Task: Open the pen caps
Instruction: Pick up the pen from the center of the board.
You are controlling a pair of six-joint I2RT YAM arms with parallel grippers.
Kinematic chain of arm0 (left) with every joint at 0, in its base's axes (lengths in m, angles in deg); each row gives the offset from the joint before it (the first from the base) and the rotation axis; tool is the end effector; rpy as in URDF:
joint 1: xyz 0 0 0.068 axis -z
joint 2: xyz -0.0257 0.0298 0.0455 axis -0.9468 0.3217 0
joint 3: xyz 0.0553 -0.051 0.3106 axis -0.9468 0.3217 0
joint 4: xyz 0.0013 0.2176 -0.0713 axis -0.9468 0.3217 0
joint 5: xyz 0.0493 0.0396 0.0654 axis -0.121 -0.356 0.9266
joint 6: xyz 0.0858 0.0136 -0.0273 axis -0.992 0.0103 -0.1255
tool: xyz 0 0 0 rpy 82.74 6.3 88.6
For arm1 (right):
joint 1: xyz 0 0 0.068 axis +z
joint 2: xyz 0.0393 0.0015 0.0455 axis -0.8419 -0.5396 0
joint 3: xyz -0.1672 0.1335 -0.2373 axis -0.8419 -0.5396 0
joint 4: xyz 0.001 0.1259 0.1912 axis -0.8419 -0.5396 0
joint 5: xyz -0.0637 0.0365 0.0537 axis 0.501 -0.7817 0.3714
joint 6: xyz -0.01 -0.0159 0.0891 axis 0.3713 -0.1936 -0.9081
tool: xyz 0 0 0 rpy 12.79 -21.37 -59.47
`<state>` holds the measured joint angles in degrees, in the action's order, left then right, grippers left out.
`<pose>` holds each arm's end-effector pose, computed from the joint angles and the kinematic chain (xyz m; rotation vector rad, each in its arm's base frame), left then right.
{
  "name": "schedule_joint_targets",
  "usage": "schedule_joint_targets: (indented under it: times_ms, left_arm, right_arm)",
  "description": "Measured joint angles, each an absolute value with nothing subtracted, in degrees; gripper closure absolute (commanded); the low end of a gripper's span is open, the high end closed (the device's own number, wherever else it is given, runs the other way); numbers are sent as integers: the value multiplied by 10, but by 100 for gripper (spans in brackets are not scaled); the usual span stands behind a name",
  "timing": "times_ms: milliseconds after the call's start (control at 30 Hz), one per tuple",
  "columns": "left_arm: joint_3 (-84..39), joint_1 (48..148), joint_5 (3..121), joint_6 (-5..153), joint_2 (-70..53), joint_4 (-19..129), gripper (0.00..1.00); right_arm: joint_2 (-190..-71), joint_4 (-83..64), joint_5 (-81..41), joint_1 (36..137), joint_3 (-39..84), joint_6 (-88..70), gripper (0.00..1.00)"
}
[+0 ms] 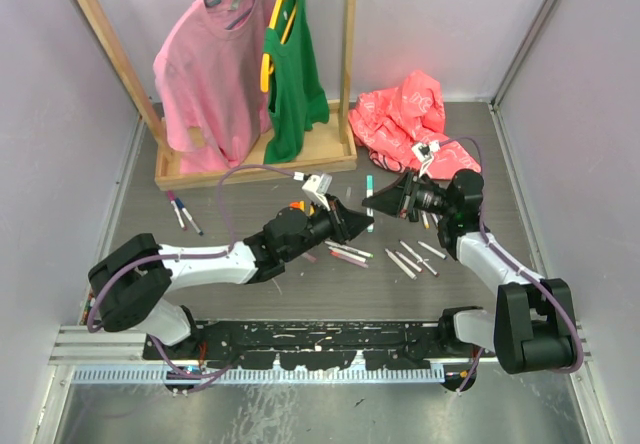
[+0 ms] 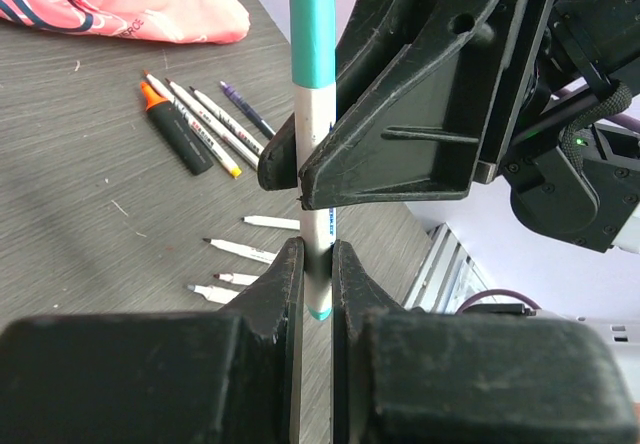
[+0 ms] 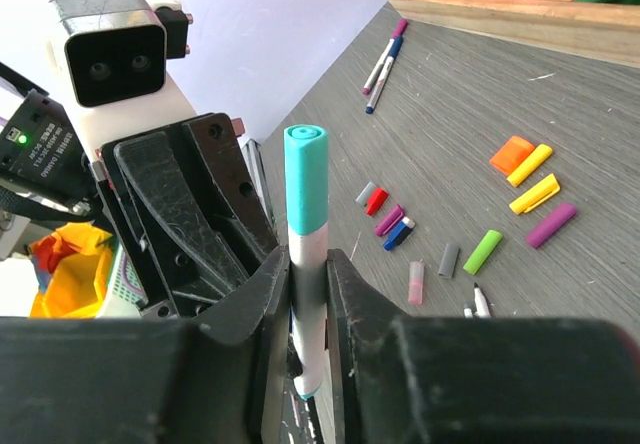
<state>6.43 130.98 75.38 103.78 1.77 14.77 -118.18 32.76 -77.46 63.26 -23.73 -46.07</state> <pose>0.1816 -0.2975 0.3225 0.2107 1.7332 -1.2760 0.2064 0.0960 0.3237 -0.4562 1.7169 1.5105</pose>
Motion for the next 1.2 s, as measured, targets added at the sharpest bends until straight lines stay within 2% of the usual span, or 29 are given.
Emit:
schedule_joint_targets:
  times_ms: [133, 233, 300, 467, 767, 1000, 1200]
  left_arm:
    - [64, 1311, 754, 1036, 18, 146, 70]
    - [65, 1311, 745, 1015, 17, 142, 44]
    - [71, 1311, 732, 1000, 14, 140, 37]
    - [113, 1294, 670, 979, -21, 141, 35]
    - [148, 1172, 555, 1028, -80, 107, 34]
    - [131, 1171, 524, 1028, -97, 113, 29]
    - [91, 1171, 520, 1037, -82, 114, 29]
  right_arm:
    - [-1182, 320, -777, 633, -233, -453, 99]
    - [-1182, 301, -785, 635, -222, -441, 99]
    - [-1182, 285, -789, 637, -215, -428, 99]
    - [-1182, 221, -803, 637, -191, -381, 99]
    - [-1182, 51, -847, 642, -133, -219, 99]
    - [-1186, -4, -866, 653, -131, -162, 99]
    - [-1190, -30, -873, 658, -124, -138, 99]
